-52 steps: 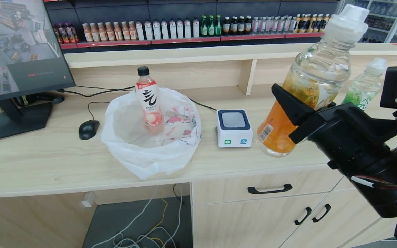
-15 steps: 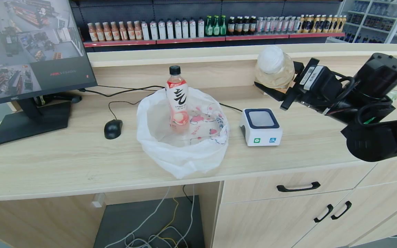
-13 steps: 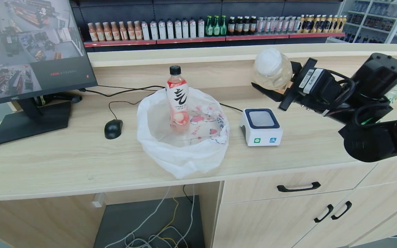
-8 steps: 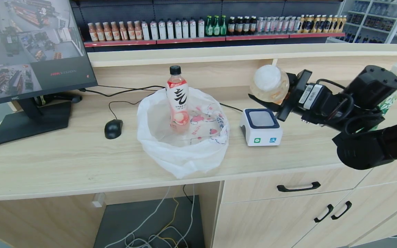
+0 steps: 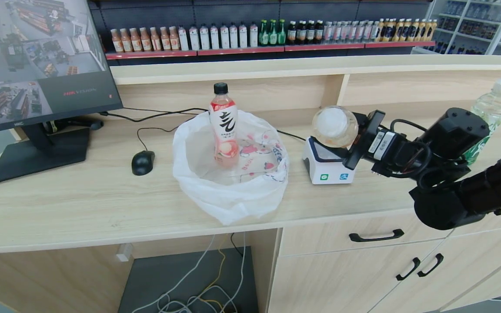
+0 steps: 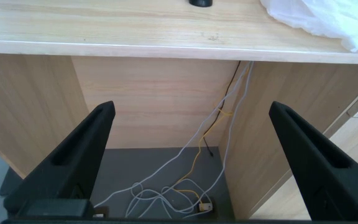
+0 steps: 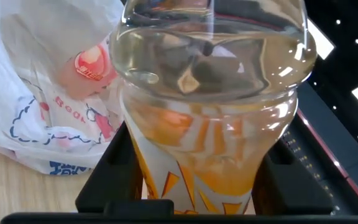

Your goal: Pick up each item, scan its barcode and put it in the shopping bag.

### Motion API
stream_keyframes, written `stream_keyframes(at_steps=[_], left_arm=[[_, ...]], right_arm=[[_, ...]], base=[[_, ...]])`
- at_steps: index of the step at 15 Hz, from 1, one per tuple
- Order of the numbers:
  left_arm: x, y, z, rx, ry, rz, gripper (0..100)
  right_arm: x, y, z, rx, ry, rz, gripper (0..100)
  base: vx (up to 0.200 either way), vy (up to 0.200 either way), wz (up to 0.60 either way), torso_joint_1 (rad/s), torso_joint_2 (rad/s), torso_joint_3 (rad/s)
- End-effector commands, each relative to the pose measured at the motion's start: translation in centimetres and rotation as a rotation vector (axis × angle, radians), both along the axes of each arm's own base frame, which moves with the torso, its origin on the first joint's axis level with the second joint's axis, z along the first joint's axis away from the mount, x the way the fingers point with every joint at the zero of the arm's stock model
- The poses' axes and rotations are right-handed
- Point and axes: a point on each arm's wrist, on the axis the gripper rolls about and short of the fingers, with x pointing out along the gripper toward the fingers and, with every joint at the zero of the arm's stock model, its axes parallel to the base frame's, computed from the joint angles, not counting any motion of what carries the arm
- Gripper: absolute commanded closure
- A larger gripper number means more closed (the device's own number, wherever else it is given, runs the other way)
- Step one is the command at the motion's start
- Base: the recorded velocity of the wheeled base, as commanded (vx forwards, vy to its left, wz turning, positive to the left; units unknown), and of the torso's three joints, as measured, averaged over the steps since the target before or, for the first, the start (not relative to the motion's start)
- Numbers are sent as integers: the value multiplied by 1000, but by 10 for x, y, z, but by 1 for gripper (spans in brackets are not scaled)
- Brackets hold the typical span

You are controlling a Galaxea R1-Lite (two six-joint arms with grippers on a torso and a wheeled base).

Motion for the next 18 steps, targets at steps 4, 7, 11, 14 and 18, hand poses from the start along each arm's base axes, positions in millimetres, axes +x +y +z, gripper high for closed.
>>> stream_keyframes(at_steps=[4, 7, 11, 14, 18], left_arm=[[0, 0, 0, 0, 0, 1, 0], [0, 0, 0, 0, 0, 1, 0], [0, 0, 0, 0, 0, 1, 0], [0, 0, 0, 0, 0, 1, 0], [0, 0, 0, 0, 0, 1, 0]], right_arm=[[10, -4, -11, -8, 9, -4, 100], [13, -9, -12, -8, 10, -17, 100], [13, -9, -13, -10, 11, -18, 100], [13, -8, -14, -9, 14, -14, 100], [10, -5, -13, -9, 17, -6, 100]], base=[[0, 0, 0, 0, 0, 0], [0, 0, 0, 0, 0, 0], [0, 0, 0, 0, 0, 0], [0, 0, 0, 0, 0, 0], [0, 0, 0, 0, 0, 0]])
